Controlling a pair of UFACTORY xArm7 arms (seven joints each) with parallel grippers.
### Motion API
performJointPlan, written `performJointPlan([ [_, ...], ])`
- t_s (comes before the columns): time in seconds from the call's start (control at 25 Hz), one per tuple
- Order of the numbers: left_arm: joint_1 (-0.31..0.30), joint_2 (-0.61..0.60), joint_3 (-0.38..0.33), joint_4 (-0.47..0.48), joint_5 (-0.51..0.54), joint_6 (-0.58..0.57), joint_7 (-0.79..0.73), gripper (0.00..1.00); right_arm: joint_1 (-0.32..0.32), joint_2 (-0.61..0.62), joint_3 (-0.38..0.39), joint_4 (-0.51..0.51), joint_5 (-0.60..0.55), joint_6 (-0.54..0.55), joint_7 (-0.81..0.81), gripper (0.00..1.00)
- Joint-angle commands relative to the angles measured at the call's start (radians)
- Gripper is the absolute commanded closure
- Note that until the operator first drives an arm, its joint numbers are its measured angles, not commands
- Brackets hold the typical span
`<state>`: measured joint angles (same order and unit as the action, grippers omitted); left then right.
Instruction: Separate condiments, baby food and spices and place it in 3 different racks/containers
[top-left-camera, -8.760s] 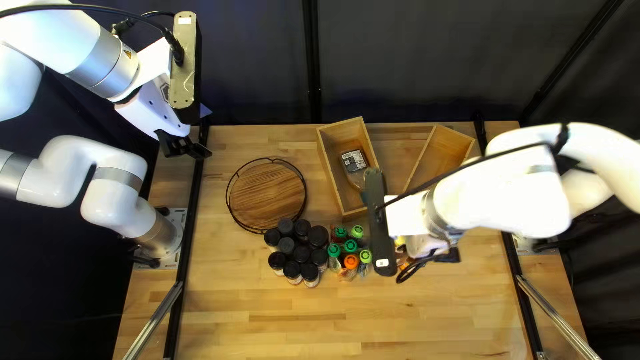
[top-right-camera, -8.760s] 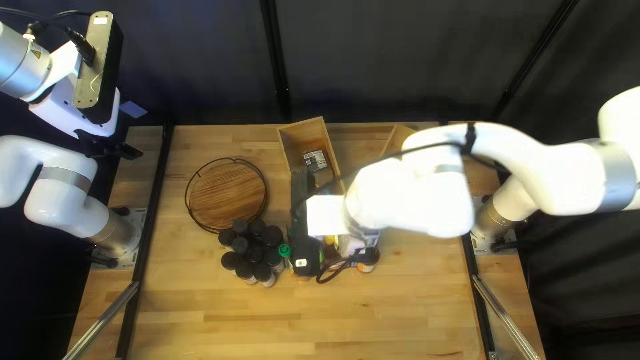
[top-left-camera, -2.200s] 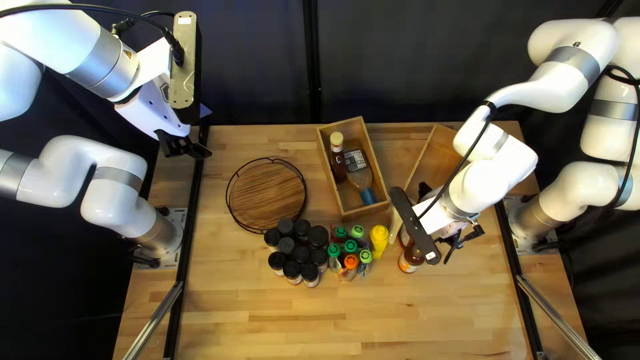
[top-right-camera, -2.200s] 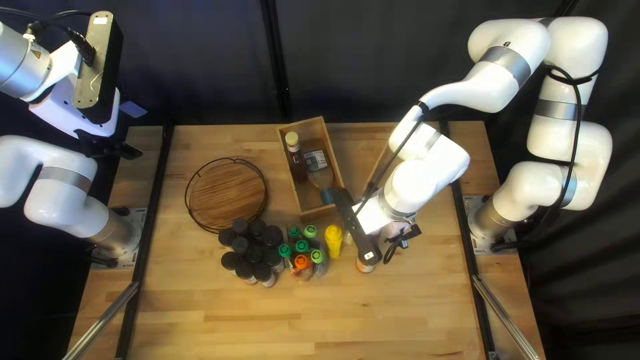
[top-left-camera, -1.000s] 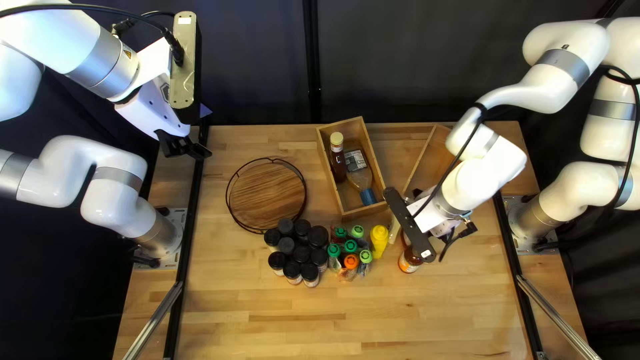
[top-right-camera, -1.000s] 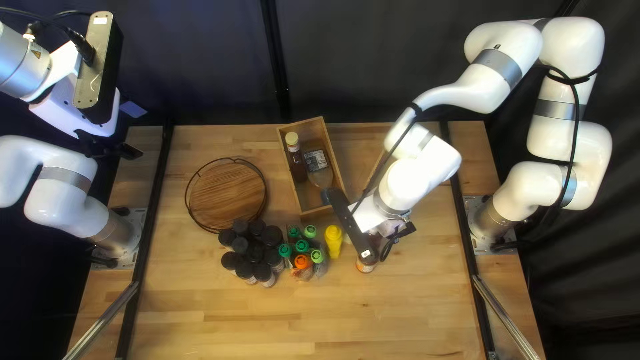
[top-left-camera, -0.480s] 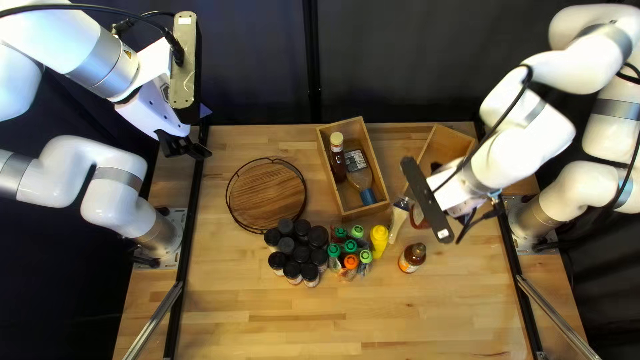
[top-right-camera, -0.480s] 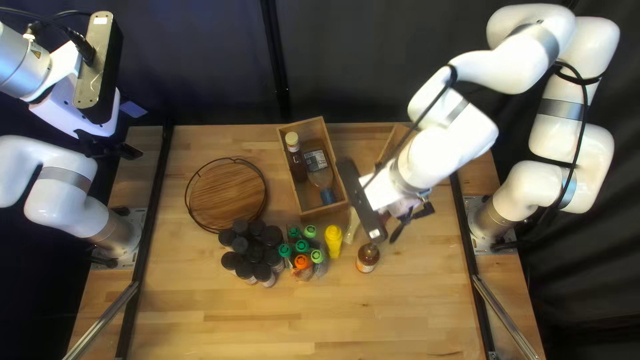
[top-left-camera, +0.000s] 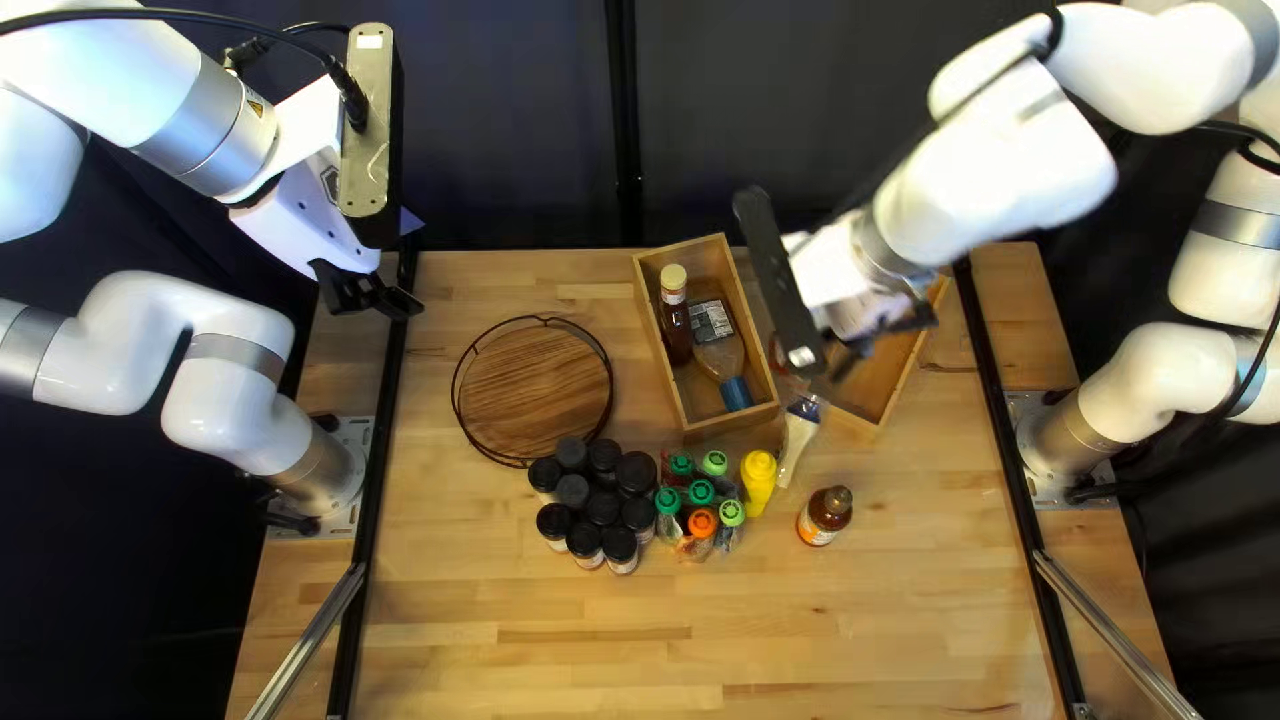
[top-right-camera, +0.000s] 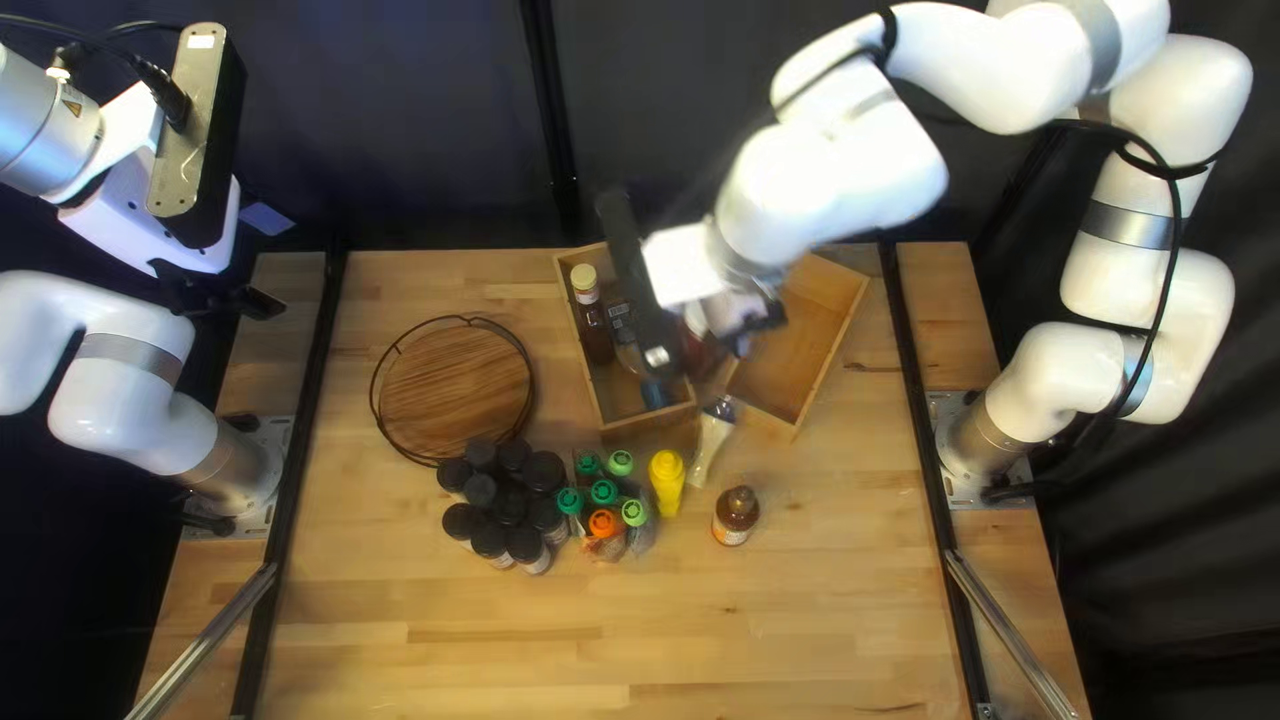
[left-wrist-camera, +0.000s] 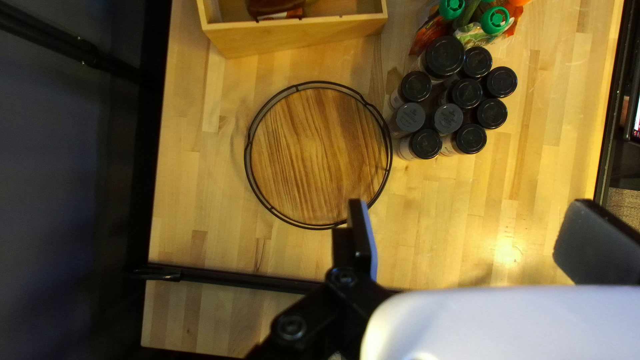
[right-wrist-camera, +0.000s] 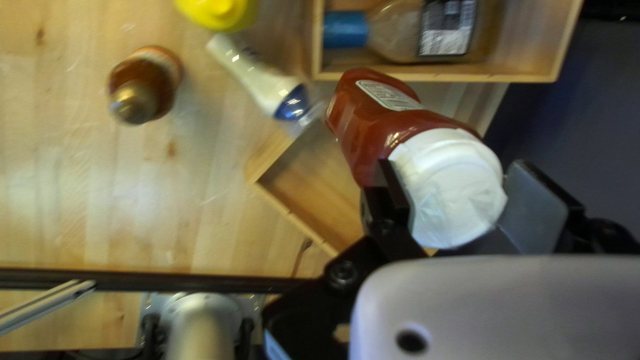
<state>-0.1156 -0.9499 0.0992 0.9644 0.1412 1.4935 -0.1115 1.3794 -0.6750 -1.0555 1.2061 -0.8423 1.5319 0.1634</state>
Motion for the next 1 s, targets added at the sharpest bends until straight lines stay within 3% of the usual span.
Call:
performJointPlan([
  [0.04,0.0,0.0,0.0,0.0,0.0,0.0,0.0,0.0,-0.004,0.014,-0.077,0.006,-0.07,-0.075,0.024,1.0],
  [0.6,0.0,0.0,0.0,0.0,0.0,0.0,0.0,0.0,-0.109,0.08,-0.133,-0.16,-0.296,-0.263,0.374,1.0],
  [1.0,0.0,0.0,0.0,0.0,0.0,0.0,0.0,0.0,-0.016,0.123,-0.262,-0.153,-0.333,-0.333,0.424,1.0],
])
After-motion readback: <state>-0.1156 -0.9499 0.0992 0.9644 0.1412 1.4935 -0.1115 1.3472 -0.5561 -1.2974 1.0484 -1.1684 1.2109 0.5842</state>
